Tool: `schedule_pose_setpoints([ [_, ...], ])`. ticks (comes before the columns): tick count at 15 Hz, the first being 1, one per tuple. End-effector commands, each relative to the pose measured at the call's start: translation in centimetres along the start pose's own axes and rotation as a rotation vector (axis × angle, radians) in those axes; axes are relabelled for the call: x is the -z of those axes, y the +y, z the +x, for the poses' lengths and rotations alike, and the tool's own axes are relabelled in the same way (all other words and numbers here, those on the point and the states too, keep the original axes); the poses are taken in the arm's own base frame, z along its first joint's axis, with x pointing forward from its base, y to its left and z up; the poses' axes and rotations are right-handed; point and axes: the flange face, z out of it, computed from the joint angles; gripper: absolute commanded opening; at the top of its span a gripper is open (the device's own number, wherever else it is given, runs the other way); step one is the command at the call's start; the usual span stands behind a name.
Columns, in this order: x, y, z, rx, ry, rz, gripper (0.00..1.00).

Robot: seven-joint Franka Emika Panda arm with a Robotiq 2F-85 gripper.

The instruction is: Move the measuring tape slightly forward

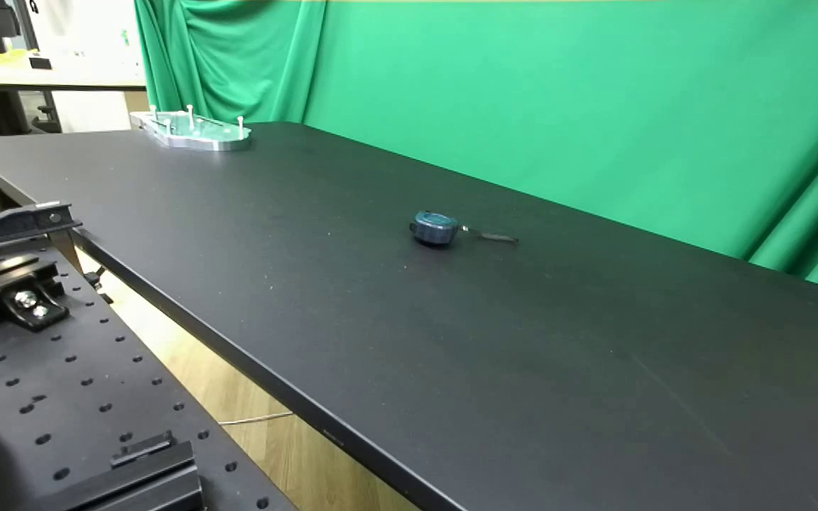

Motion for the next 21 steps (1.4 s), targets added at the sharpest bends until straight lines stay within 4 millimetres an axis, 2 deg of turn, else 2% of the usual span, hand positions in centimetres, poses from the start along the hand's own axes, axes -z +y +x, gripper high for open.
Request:
schedule_pose_setpoints([
  [1, -0.6, -0.2, 1.2, 0.020, 0.019, -0.042, 1.00],
  [5, -3.6, -1.4, 5.0, 0.129, 0.066, -0.171, 1.00],
  [11, -11.4, -4.6, 10.1, 0.383, 0.062, -0.241, 1.00],
  [16, -17.1, -5.6, 12.3, 0.500, 0.025, -0.193, 1.00],
  [21, -21.9, -6.4, 12.5, 0.567, -0.052, -0.141, 1.00],
])
